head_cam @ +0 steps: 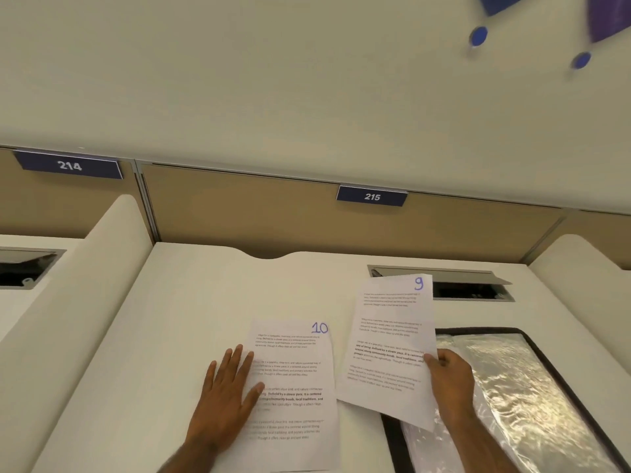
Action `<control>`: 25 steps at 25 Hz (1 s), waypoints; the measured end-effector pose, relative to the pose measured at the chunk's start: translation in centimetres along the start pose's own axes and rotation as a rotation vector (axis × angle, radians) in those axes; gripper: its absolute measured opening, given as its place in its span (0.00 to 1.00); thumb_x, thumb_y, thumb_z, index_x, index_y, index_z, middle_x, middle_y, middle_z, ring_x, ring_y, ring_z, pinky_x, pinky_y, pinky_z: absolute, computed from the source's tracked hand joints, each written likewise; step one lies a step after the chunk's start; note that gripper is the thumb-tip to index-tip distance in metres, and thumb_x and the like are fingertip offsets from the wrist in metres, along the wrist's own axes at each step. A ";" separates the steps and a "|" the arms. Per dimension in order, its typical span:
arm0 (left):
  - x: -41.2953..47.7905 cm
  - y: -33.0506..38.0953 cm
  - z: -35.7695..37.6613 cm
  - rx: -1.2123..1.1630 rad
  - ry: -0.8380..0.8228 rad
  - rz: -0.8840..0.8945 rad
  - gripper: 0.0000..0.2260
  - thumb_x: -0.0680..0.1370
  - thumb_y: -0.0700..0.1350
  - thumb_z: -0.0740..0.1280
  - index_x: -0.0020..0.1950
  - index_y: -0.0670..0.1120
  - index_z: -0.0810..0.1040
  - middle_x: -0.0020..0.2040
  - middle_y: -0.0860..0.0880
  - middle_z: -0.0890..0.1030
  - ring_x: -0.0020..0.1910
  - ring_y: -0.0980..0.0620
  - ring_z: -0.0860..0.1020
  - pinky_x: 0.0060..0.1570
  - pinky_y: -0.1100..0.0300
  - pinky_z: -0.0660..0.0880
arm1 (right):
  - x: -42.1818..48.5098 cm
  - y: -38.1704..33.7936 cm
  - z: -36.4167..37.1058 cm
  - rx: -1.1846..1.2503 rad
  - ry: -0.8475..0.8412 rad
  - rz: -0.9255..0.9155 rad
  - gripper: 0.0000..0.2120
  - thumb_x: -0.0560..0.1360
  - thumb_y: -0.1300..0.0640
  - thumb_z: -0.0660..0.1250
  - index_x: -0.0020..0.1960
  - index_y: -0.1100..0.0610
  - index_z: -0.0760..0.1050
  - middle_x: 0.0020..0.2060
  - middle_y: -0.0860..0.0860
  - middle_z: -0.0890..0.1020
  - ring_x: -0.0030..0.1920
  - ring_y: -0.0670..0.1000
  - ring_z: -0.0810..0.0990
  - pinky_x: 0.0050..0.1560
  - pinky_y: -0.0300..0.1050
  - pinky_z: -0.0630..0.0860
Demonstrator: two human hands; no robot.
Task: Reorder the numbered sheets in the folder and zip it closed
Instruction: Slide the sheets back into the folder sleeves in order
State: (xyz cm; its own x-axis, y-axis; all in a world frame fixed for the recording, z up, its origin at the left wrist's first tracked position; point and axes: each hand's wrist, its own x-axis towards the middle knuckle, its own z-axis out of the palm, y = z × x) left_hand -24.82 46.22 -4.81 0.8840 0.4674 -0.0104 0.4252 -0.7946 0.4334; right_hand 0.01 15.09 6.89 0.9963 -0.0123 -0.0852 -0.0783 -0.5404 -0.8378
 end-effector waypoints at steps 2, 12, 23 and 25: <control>0.8 3.2 -0.2 -0.105 0.055 0.008 0.37 0.78 0.72 0.36 0.82 0.55 0.51 0.82 0.57 0.46 0.81 0.59 0.42 0.78 0.58 0.40 | 0.1 -0.2 -2.8 0.063 0.013 0.010 0.06 0.79 0.62 0.68 0.44 0.58 0.80 0.41 0.55 0.85 0.41 0.58 0.84 0.42 0.53 0.81; 3.7 22.6 -2.3 -0.740 -0.133 -0.066 0.23 0.84 0.57 0.60 0.77 0.50 0.68 0.71 0.52 0.76 0.66 0.55 0.75 0.66 0.59 0.68 | -2.1 0.6 -9.6 0.344 -0.117 0.116 0.04 0.78 0.64 0.69 0.48 0.65 0.80 0.44 0.59 0.86 0.46 0.63 0.84 0.50 0.64 0.81; 6.0 35.9 2.8 -1.104 -0.033 -0.351 0.09 0.81 0.37 0.65 0.49 0.47 0.85 0.46 0.50 0.88 0.43 0.49 0.86 0.47 0.51 0.83 | 8.0 7.5 -18.2 0.375 -0.389 0.139 0.05 0.78 0.65 0.68 0.51 0.67 0.79 0.46 0.59 0.87 0.48 0.64 0.86 0.48 0.59 0.83; 6.7 39.2 4.2 -1.102 0.002 -0.369 0.10 0.81 0.37 0.64 0.50 0.45 0.85 0.45 0.49 0.88 0.43 0.49 0.86 0.45 0.52 0.83 | 11.5 8.6 -20.6 0.351 -0.468 0.129 0.04 0.79 0.65 0.68 0.50 0.67 0.79 0.46 0.58 0.87 0.46 0.61 0.87 0.45 0.56 0.84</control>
State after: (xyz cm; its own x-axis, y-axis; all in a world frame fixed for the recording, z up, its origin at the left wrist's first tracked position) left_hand -1.38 16.54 8.30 0.7409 0.6019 -0.2979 0.2562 0.1568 0.9538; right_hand 11.48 -7.06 9.78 0.8623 0.3559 -0.3603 -0.2846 -0.2478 -0.9260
